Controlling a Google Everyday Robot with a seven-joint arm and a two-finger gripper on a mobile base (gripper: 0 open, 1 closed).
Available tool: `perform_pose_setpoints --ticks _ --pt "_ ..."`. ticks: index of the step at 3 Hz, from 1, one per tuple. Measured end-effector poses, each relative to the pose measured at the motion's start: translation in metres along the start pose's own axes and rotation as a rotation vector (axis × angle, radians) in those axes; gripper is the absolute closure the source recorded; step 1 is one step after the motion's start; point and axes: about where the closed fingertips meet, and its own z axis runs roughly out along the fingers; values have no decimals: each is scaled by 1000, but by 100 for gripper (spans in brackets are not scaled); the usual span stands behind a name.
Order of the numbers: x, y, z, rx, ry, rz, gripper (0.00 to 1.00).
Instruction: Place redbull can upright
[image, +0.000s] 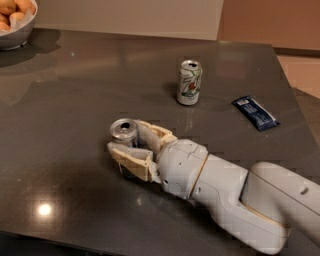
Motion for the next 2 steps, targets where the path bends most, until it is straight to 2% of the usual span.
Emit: perform_pose_setpoints --ticks 1,2 --pt "-1 2 1 -2 1 -5 0" --pt "-1 2 1 -2 1 -5 0"
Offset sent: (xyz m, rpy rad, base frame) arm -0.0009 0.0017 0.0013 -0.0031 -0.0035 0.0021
